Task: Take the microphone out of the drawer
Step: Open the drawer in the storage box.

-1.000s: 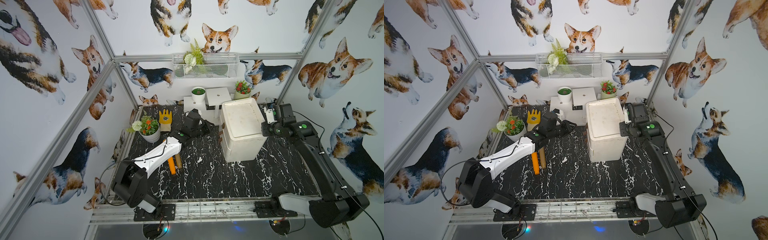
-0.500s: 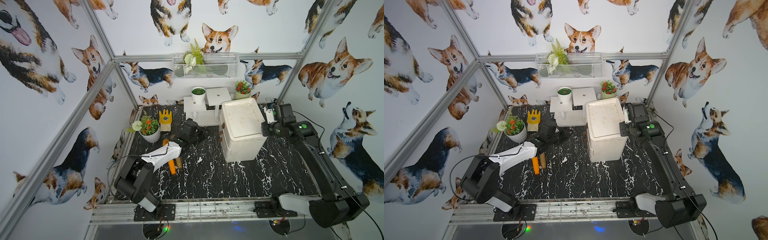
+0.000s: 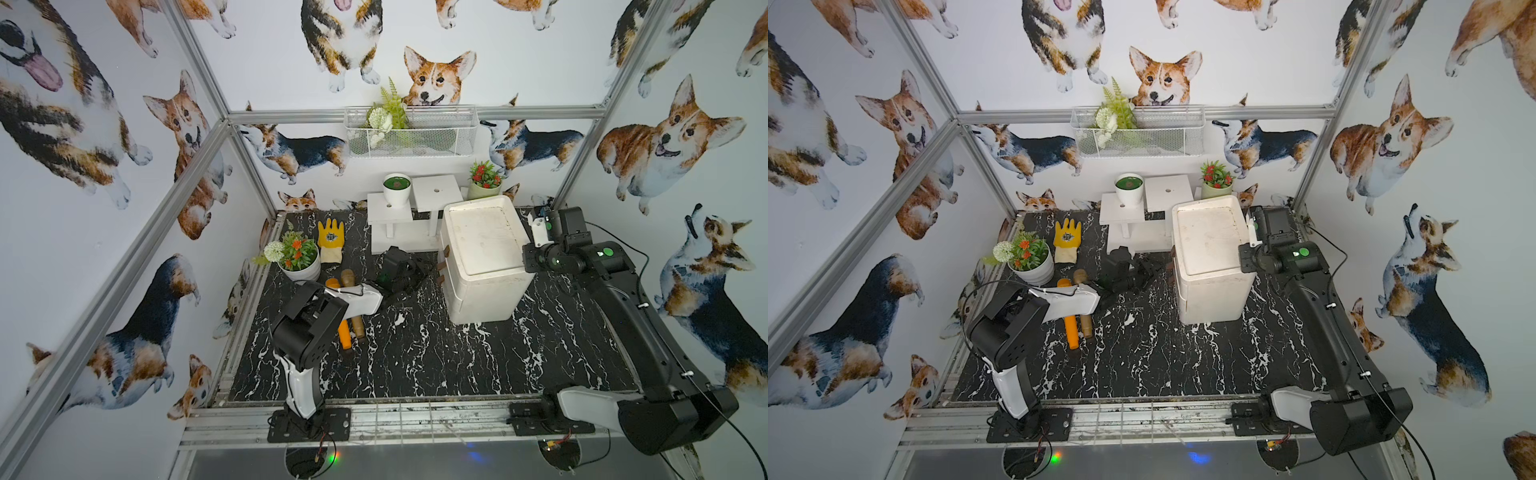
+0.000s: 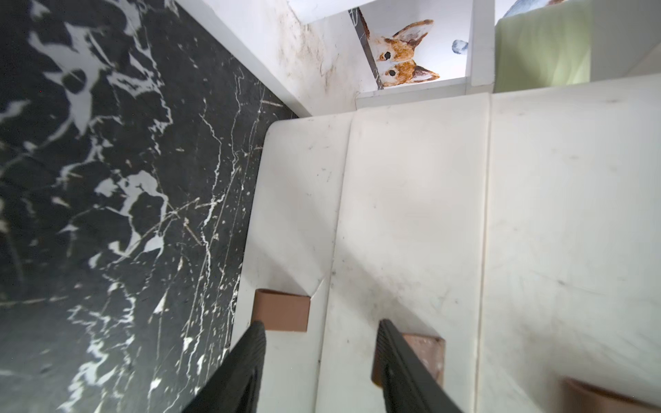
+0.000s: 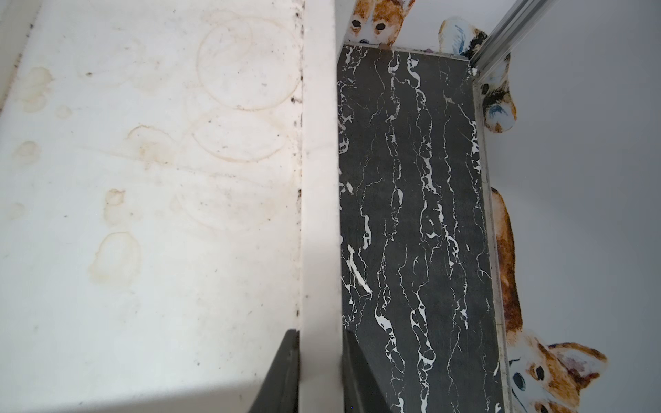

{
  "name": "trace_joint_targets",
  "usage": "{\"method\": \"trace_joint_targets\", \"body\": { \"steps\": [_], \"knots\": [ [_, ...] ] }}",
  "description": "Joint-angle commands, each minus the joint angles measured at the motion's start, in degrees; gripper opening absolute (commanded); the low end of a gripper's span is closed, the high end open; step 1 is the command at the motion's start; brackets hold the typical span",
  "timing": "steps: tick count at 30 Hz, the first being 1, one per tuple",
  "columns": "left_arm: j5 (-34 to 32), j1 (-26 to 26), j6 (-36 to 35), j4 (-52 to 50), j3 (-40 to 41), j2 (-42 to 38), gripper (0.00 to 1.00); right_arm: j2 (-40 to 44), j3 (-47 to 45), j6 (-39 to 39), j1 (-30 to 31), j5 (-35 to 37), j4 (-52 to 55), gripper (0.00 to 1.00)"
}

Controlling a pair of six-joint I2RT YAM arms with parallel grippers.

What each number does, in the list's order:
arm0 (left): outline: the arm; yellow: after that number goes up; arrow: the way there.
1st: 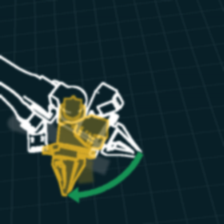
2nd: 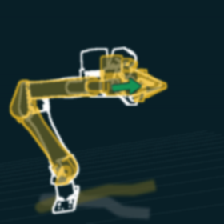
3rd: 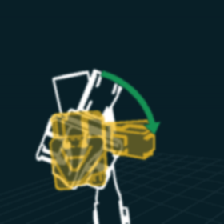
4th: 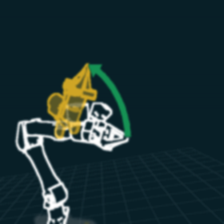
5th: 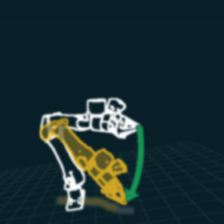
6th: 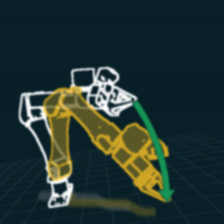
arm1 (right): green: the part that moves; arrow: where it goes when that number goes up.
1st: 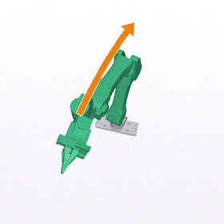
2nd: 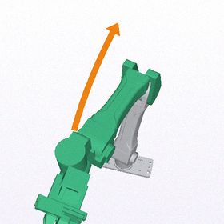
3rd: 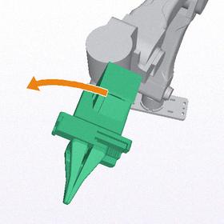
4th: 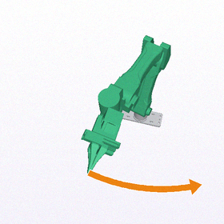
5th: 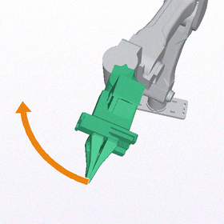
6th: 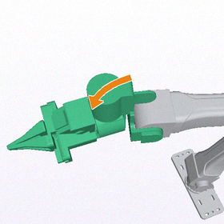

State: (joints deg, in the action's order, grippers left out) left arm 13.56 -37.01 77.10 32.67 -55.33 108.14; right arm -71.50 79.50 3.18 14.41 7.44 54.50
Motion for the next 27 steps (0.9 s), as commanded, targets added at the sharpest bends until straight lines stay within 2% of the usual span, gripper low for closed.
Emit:
{"method": "trace_joint_targets", "body": {
  "steps": [1, 11, 16, 27],
  "knots": [
    [-0.9, -0.5, 5.2, 10.0, 0.8, 1.8, 0.54, -1.0, -1.2, -1.6, 0.6, -6.1, 5.6, 0.2],
    [-5.0, -0.9, 12.1, 22.5, 4.6, 4.4, 0.53, -0.9, -1.2, -1.6, 0.7, -6.0, 5.6, 0.2],
    [-5.4, -1.8, 15.9, 29.1, 3.5, 8.0, 0.53, -1.0, -1.3, -1.6, 0.8, -5.9, 5.6, 0.2],
    [-6.0, -2.6, 16.0, 30.5, 3.4, 7.3, 0.52, -1.1, -1.5, -1.7, 1.0, -5.4, 5.6, 0.2]
  ]
}}
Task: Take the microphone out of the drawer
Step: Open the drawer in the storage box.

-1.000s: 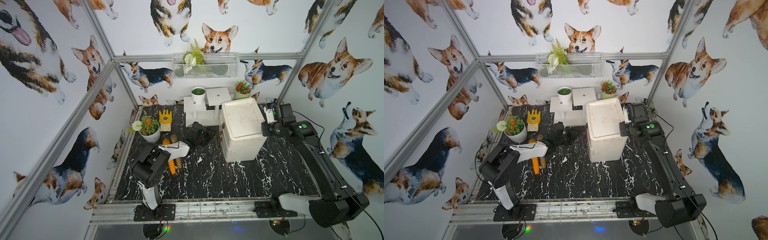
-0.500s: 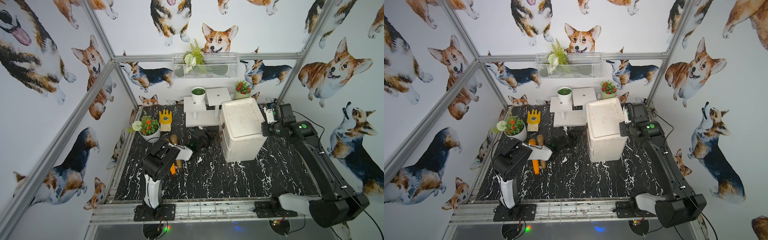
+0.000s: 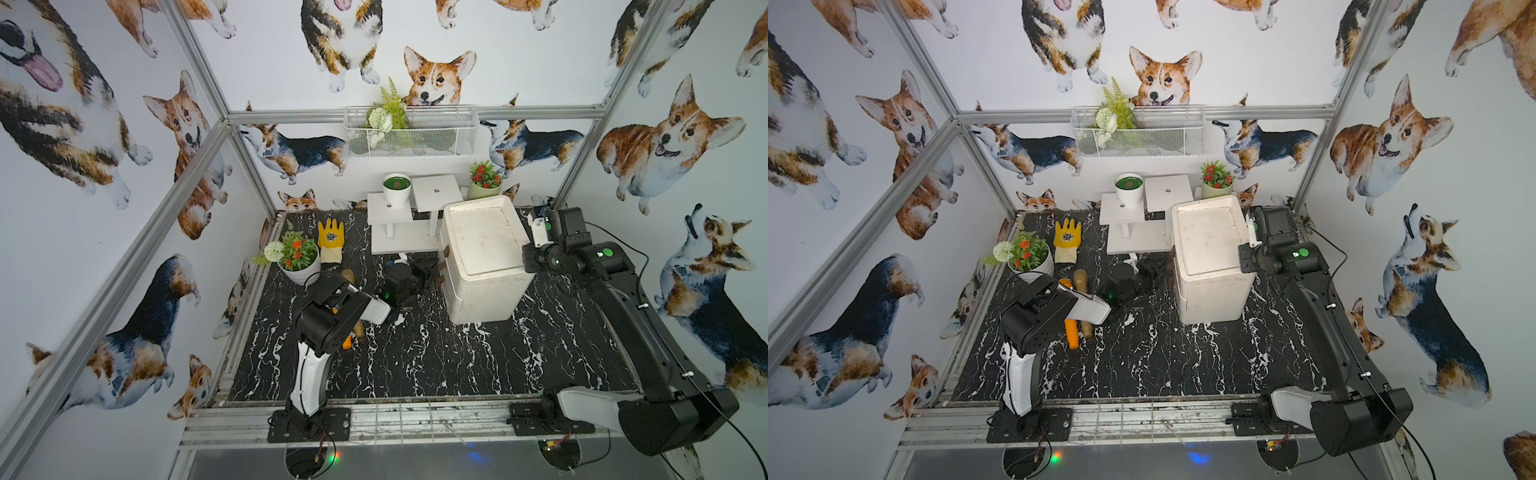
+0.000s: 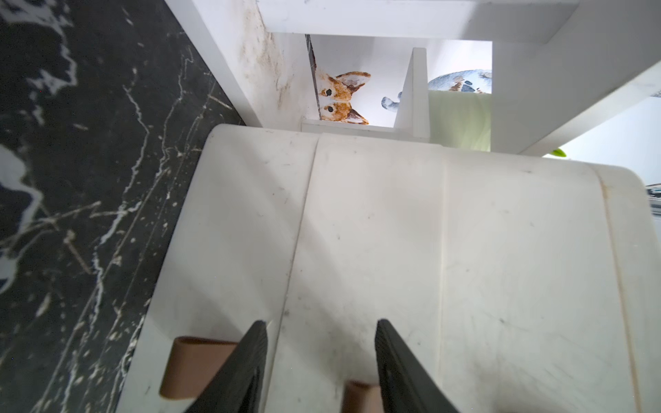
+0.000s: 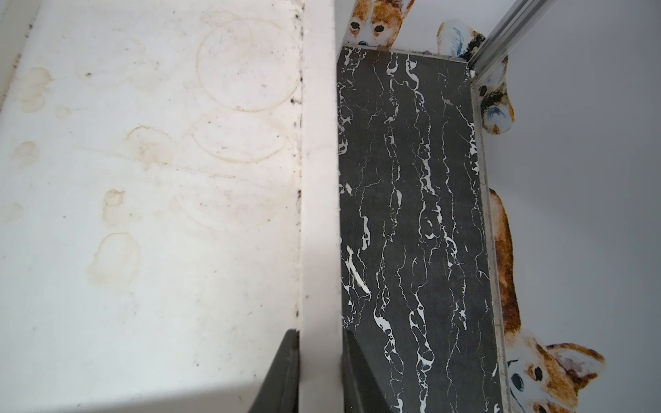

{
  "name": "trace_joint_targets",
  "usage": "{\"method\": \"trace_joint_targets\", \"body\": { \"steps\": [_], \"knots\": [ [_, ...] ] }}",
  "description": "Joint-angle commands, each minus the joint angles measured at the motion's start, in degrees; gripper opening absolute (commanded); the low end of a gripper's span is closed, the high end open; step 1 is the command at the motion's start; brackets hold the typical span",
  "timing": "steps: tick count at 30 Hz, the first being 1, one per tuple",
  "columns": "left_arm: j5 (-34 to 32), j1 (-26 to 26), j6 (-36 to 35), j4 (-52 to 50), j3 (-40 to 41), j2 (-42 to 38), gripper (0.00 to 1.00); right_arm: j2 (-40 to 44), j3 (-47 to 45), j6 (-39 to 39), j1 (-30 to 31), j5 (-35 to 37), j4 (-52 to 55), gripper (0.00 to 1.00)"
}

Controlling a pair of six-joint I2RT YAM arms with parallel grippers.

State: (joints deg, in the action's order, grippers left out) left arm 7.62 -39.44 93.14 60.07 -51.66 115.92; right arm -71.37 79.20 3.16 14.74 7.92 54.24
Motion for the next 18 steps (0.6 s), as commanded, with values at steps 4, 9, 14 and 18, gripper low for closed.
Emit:
{"method": "trace_joint_targets", "body": {
  "steps": [4, 9, 14, 18],
  "knots": [
    [0.0, -0.9, 0.4, 3.4, -1.2, 0.1, 0.52, -1.4, -1.0, -1.7, 0.8, -5.7, 6.0, 0.2],
    [0.2, -1.3, 1.0, 4.1, -1.7, 0.8, 0.4, -1.3, -1.2, -1.8, 0.8, -5.2, 5.9, 0.2],
    [0.1, -1.3, 1.4, 5.1, -0.9, 0.8, 0.16, -1.3, -1.3, -1.8, 0.9, -5.0, 5.9, 0.2],
    [0.2, -1.3, 1.4, 5.8, -0.4, 0.9, 0.01, -1.3, -1.3, -1.9, 0.9, -5.0, 5.9, 0.2]
  ]
}}
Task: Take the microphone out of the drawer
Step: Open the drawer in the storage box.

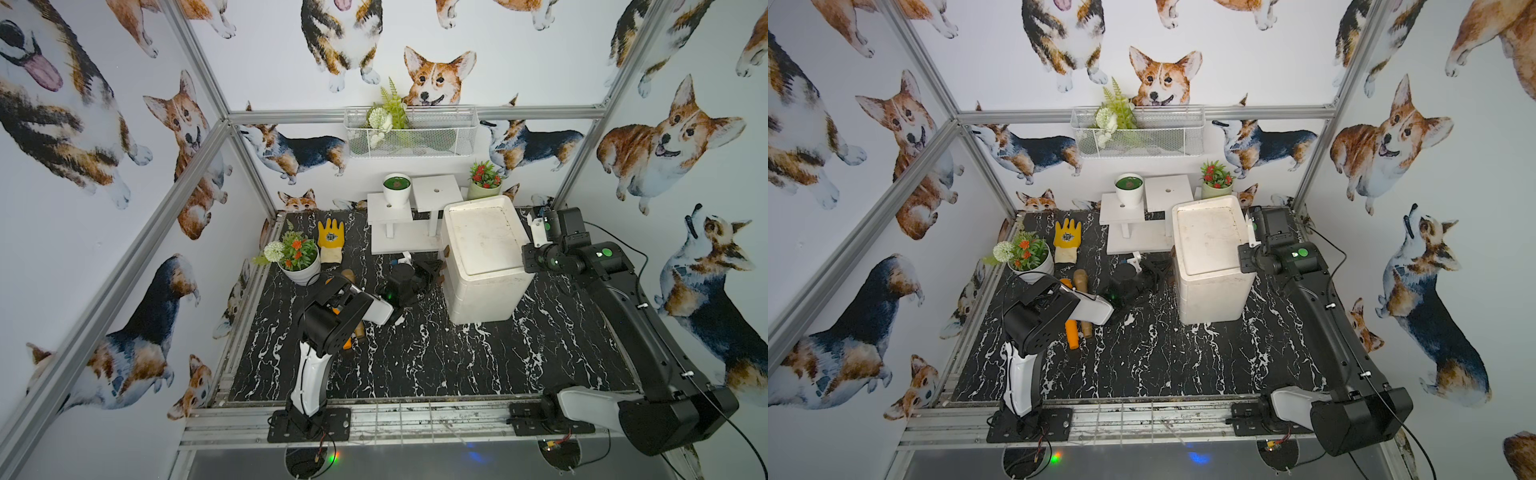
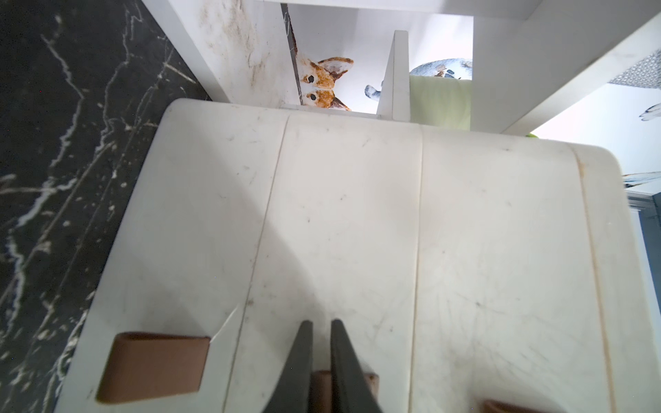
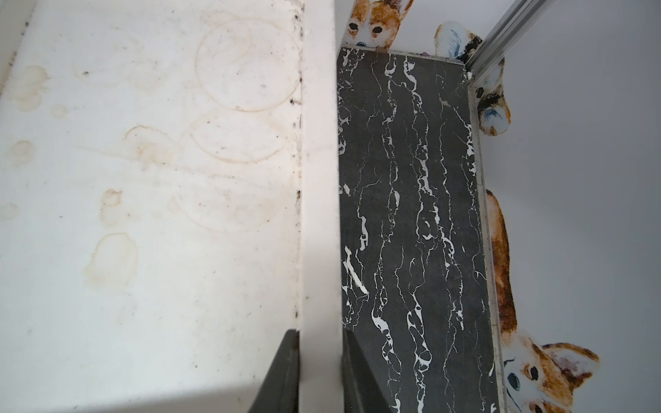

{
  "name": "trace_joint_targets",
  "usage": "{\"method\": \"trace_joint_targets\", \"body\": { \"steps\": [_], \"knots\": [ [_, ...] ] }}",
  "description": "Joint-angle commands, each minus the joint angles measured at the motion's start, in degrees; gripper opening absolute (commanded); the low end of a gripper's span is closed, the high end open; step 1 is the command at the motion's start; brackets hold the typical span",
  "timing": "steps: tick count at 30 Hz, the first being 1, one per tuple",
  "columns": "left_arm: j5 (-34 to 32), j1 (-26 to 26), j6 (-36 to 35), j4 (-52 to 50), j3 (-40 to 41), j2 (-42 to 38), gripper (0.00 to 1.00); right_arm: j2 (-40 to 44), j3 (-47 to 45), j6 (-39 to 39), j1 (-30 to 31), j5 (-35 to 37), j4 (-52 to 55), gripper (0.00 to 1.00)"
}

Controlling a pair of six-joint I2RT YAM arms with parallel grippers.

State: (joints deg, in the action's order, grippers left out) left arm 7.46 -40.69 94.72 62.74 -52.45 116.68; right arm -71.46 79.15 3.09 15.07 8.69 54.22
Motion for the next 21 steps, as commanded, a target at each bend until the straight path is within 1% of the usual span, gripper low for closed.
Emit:
{"method": "trace_joint_targets", "body": {
  "steps": [1, 9, 11, 21],
  "knots": [
    [0.4, 0.0, -0.1, 3.2, 0.5, 0.2, 0.0, -1.2, -1.2, -1.8, 0.6, -5.8, 5.9, 0.2],
    [1.2, 1.0, -0.8, 3.3, 3.0, -1.0, 0.0, -1.2, -1.3, -1.9, 0.6, -5.3, 5.9, 0.2],
    [1.3, 1.5, -1.3, 3.1, 5.9, -1.7, 0.0, -1.3, -1.2, -1.9, 0.6, -5.3, 5.9, 0.2],
    [2.0, 4.9, -2.5, 4.0, 13.2, -5.2, 0.0, -1.8, -1.0, -1.8, 0.7, -5.2, 6.0, 0.2]
  ]
}}
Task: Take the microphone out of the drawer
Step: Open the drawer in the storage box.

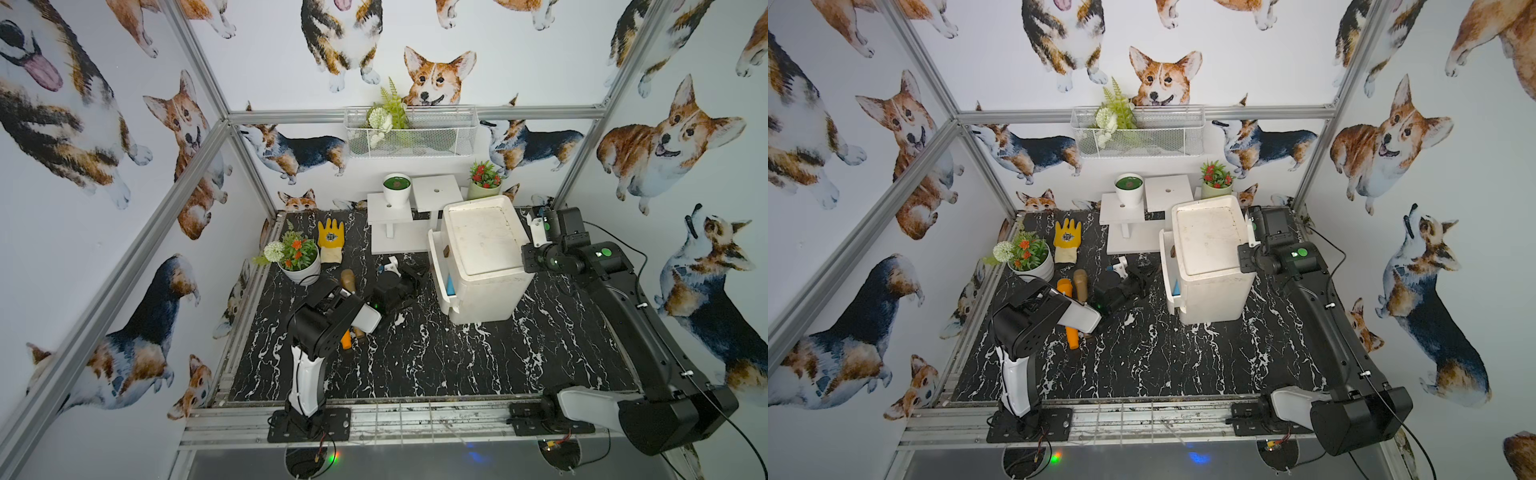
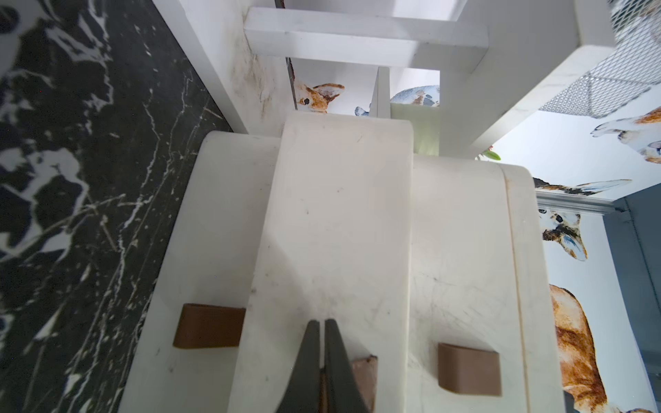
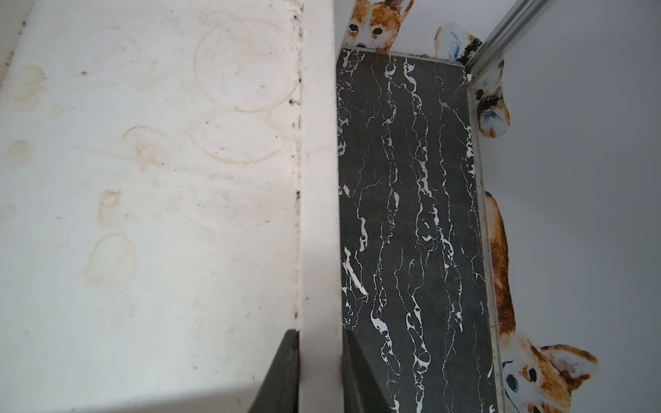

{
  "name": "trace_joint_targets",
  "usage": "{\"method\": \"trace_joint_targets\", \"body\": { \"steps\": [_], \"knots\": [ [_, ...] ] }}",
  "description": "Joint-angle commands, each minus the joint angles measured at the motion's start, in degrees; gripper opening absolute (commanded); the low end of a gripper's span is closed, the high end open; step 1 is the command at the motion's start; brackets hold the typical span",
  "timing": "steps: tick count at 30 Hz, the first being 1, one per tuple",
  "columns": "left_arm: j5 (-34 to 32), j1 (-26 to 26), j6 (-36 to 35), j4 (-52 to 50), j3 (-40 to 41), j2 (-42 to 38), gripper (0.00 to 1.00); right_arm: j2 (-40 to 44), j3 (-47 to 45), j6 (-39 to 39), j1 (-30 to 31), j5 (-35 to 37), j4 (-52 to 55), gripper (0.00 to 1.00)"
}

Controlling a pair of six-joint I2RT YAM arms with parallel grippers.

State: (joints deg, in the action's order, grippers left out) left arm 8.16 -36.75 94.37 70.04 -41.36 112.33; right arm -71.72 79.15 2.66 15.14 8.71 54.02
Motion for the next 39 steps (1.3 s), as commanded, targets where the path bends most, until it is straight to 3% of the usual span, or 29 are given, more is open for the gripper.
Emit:
{"method": "trace_joint_targets", "body": {
  "steps": [1, 14, 25, 39],
  "knots": [
    [1.5, 1.4, -2.4, -3.4, 2.6, -1.4, 0.0, -1.5, -1.1, -1.4, 0.5, -5.2, 6.2, 0.2],
    [3.6, 7.2, -6.2, -7.1, 8.4, -8.4, 0.0, -2.0, -0.9, -1.2, 0.6, -4.9, 6.4, 0.19],
    [4.2, 9.7, -8.1, -10.4, 10.2, -13.0, 0.0, -2.6, 0.0, -0.5, 0.4, 0.7, 7.5, 0.15],
    [2.5, 12.9, -15.3, -25.4, 11.1, -24.1, 0.0, -1.0, 0.8, 0.0, -1.5, 5.2, 7.9, 0.14]
  ]
}}
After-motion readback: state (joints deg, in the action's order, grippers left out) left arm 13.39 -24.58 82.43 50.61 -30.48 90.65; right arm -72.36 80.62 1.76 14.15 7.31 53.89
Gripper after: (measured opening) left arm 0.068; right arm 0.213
